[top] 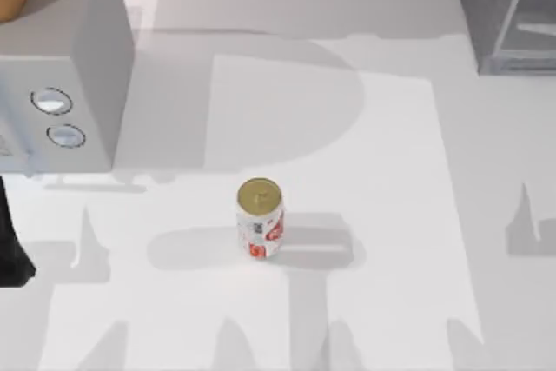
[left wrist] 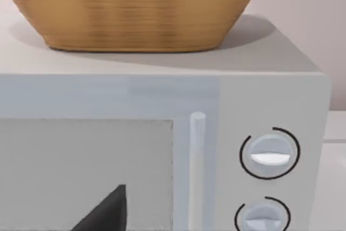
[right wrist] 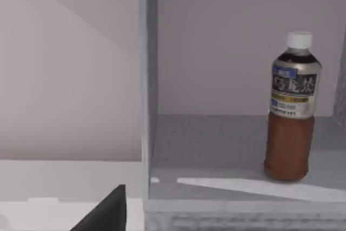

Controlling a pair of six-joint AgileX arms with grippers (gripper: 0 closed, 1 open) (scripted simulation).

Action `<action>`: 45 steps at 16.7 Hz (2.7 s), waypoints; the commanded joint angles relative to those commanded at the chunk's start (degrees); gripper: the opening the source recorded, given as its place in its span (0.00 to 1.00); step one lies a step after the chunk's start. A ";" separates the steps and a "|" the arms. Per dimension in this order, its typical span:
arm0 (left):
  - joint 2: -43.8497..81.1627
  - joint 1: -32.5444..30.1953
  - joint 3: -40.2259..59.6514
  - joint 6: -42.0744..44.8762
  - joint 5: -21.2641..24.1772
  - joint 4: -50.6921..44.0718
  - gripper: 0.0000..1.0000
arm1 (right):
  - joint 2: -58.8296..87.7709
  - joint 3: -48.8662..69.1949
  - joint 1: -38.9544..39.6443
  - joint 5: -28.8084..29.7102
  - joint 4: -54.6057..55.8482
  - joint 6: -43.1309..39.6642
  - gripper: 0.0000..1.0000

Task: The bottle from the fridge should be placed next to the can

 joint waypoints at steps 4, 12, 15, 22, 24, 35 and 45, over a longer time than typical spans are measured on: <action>0.00 0.00 0.00 0.00 0.00 0.00 1.00 | 19.13 9.41 -2.63 -2.28 9.20 0.15 1.00; 0.00 0.00 0.00 0.00 0.00 0.00 1.00 | 66.75 32.29 -8.98 -7.82 31.54 0.48 1.00; 0.00 0.00 0.00 0.00 0.00 0.00 1.00 | 83.27 40.24 -11.12 -9.71 39.31 0.56 1.00; 0.00 0.00 0.00 0.00 0.00 0.00 1.00 | 108.31 52.60 -14.32 -12.62 51.40 0.42 1.00; 0.00 0.00 0.00 0.00 0.00 0.00 1.00 | 110.29 53.67 -14.59 -12.88 52.46 0.36 1.00; 0.00 0.00 0.00 0.00 0.00 0.00 1.00 | 114.69 61.52 -13.70 -11.91 49.01 0.32 1.00; 0.00 0.00 0.00 0.00 0.00 0.00 1.00 | 119.72 71.03 -12.75 -10.91 44.50 0.28 0.92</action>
